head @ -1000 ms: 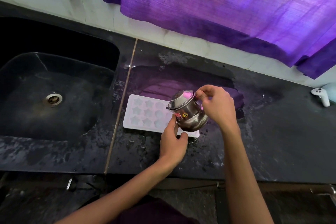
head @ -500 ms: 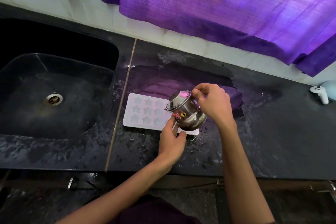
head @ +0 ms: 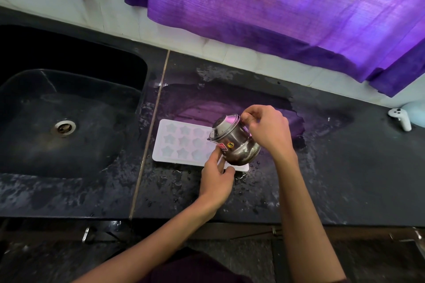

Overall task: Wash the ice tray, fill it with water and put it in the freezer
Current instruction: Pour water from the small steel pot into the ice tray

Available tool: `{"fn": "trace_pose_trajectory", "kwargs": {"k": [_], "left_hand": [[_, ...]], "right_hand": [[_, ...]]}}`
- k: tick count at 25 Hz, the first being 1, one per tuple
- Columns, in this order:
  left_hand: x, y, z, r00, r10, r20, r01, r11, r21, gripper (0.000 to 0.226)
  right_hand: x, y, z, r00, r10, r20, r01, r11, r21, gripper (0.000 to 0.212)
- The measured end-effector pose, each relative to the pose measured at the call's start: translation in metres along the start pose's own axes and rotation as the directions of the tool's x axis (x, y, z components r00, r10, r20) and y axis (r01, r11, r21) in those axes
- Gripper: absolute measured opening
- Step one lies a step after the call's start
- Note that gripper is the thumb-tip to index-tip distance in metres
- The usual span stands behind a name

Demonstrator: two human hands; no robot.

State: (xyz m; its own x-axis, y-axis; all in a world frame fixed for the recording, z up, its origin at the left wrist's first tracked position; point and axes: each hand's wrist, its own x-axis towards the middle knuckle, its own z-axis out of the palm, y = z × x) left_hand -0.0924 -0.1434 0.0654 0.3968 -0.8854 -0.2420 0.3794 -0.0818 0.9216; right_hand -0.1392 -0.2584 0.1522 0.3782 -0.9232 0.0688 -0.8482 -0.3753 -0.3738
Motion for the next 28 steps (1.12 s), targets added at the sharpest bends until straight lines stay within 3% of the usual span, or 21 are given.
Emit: {"fn": "trace_pose_trajectory", "kwargs": {"k": [14, 28], "left_hand": [[-0.001, -0.011, -0.001, 0.992, 0.070, -0.104, -0.058, 0.991, 0.119, 0.064], [-0.021, -0.014, 0.002, 0.955, 0.043, -0.293, -0.016, 0.995, 0.094, 0.033]], "right_hand": [[-0.021, 0.009, -0.003, 0.996, 0.057, -0.068, -0.044, 0.983, 0.179, 0.013], [-0.034, 0.010, 0.003, 0.998, 0.056, 0.014, -0.057, 0.994, 0.089, 0.012]]}}
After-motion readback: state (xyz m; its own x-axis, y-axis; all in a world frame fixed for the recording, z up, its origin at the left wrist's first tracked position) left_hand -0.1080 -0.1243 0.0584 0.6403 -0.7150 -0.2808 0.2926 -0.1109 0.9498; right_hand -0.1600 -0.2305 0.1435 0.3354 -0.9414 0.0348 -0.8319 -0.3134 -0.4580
